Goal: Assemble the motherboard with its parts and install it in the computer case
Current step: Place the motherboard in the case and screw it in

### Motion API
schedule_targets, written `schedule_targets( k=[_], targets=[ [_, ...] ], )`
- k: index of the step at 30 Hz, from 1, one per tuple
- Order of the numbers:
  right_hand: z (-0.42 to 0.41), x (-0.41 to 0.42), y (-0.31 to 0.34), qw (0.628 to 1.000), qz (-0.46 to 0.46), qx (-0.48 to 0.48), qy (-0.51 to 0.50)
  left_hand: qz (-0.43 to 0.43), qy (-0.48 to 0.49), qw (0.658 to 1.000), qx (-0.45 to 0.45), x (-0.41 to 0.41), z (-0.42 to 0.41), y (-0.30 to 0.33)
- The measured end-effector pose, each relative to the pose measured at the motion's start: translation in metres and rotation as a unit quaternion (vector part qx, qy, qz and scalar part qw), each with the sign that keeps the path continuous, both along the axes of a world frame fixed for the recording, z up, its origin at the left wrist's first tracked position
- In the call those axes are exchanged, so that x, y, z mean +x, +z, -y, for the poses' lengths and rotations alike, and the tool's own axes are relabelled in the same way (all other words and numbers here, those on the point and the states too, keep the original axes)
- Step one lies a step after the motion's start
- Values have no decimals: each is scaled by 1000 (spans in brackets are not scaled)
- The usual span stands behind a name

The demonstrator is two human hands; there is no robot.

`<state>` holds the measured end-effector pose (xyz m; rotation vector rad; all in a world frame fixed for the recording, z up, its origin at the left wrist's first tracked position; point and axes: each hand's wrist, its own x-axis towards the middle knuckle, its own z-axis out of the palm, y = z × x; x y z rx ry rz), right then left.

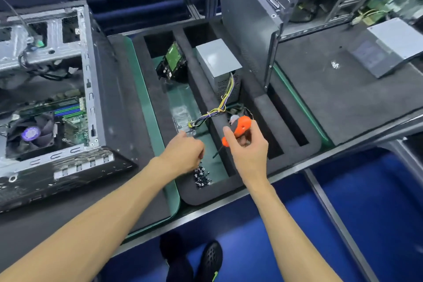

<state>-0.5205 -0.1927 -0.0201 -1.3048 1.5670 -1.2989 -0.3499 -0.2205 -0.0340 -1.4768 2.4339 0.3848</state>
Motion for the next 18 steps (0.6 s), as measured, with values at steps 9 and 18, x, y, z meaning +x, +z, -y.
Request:
schedule_targets(
  k=[9,18],
  targets=[
    [-6,-11,-24,998,-68,-14,-7,138,-46,989,28,-31,4,-32],
    [-13,-13,-34,998,-59,17,0,145,18,986,79,-44,4,-40]
  ],
)
